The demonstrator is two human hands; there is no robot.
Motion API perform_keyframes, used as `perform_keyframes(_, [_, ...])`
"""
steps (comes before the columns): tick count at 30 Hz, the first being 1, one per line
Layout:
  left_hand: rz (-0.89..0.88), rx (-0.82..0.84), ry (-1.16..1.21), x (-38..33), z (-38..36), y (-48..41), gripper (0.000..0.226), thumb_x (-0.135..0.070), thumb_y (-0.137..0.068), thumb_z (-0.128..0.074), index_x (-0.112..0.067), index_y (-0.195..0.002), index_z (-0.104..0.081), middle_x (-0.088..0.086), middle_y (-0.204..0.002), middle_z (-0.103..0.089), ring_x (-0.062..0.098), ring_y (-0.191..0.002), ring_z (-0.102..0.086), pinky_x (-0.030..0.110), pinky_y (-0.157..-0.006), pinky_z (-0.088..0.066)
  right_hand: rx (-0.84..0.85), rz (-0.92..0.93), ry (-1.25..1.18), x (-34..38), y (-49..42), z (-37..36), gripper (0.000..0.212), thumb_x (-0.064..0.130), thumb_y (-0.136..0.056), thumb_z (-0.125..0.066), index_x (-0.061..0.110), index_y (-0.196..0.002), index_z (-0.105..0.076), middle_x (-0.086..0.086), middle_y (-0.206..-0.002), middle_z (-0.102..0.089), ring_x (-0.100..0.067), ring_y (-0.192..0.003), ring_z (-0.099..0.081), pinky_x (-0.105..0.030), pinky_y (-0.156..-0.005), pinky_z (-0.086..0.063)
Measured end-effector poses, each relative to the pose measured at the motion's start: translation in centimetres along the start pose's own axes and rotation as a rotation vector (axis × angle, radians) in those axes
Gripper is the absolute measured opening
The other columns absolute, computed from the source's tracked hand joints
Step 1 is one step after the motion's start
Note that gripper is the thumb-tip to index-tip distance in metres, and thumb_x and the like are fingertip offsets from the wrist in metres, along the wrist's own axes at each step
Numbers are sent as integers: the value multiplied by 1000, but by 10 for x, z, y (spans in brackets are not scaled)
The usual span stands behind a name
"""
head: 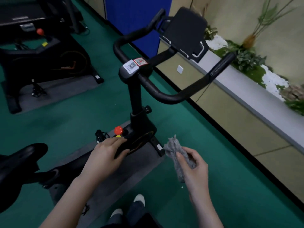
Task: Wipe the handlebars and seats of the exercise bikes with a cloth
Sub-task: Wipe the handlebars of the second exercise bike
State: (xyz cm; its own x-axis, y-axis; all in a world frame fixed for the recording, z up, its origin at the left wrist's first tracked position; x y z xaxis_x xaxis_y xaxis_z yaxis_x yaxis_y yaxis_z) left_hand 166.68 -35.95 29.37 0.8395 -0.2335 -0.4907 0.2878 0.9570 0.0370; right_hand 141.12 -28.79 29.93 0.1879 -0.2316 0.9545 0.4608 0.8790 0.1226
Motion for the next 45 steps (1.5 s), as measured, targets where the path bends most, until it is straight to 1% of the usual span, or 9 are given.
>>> perform_keyframes(5, [28, -57, -5, -5, 11, -25, 39, -35, -91, -59, -18, -126, -59, -3, -122, -61, 21, -114, -56, 39, -94, -45, 75, 52, 2, 15, -33, -11, 16, 12, -84, -71, 27, -90, -69, 17, -87, -72, 2, -81, -66, -14, -71, -51])
perform_keyframes(10, [19, -101, -8, -4, 25, -46, 40, -34, -91, -59, -16, -126, -58, -2, -126, -60, 22, -117, -54, 40, -99, -42, 166, 121, 26, 35, -45, -39, 15, 10, -83, -71, 22, -92, -70, 18, -89, -71, 7, -84, -64, -4, -70, -45])
perform_keyframes(15, [-40, -135, -16, 2, 39, -76, 41, -36, -91, -58, -16, -128, -58, -1, -130, -58, 21, -120, -52, 39, -101, -38, 139, 142, 68, 44, -50, -63, 17, 12, -81, -73, 25, -93, -70, 10, -95, -69, 6, -91, -62, -2, -72, -42])
perform_keyframes(20, [-187, -175, 10, 5, 57, -111, 40, -31, -91, -60, -15, -127, -58, -2, -128, -58, 20, -119, -52, 37, -99, -38, 22, 228, 116, 67, -51, -87, 28, 7, -80, -73, 32, -92, -69, 10, -97, -66, 3, -95, -61, -4, -77, -43])
perform_keyframes(27, [-444, -228, 69, 10, 97, -163, 41, -35, -93, -49, -11, -125, -59, 0, -128, -57, 20, -117, -52, 33, -95, -39, -320, 481, 232, 125, -49, -125, 24, 6, -80, -72, 14, -103, -71, -2, -104, -63, -6, -103, -59, -17, -90, -46])
perform_keyframes(31, [-529, -253, 87, 9, 107, -195, 39, -30, -92, -52, -10, -125, -59, 3, -129, -56, 25, -118, -50, 38, -95, -40, -498, 549, 386, 157, -79, -138, 25, 3, -79, -69, 7, -103, -71, -6, -107, -59, -20, -104, -57, -19, -95, -42])
perform_keyframes(35, [-591, -236, 88, 4, 105, -226, 37, -25, -92, -55, -9, -126, -57, 6, -132, -54, 26, -123, -47, 40, -99, -35, -429, 522, 607, 172, -125, -170, 26, 0, -81, -69, 4, -107, -71, -13, -112, -59, -25, -107, -50, -18, -97, -36])
perform_keyframes(38, [-618, -226, 115, 3, 102, -244, 37, -20, -93, -55, -9, -127, -55, 6, -134, -52, 26, -126, -45, 42, -103, -34, -354, 508, 765, 173, -141, -195, 28, -3, -82, -66, 2, -109, -70, -14, -111, -62, -29, -103, -50, -27, -94, -41])
perform_keyframes(45, [-694, -182, 185, 0, 93, -264, 37, -22, -97, -44, -9, -131, -51, 4, -139, -48, 21, -133, -38, 38, -109, -27, -402, 479, 880, 165, -122, -175, 25, -8, -80, -68, 3, -101, -73, -11, -103, -67, -30, -92, -52, -25, -87, -43])
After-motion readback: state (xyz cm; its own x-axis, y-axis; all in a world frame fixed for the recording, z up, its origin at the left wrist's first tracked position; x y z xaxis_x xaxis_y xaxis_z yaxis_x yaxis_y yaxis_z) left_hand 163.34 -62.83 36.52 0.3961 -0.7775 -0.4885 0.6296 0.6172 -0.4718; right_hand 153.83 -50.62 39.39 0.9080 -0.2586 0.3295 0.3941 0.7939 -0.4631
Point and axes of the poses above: each hand's wrist, its own y-axis away from the middle knuckle, its own z-axis out of the back of the hand, x = y × z, the point moved 7 cm from there along -y, towards the middle knuckle
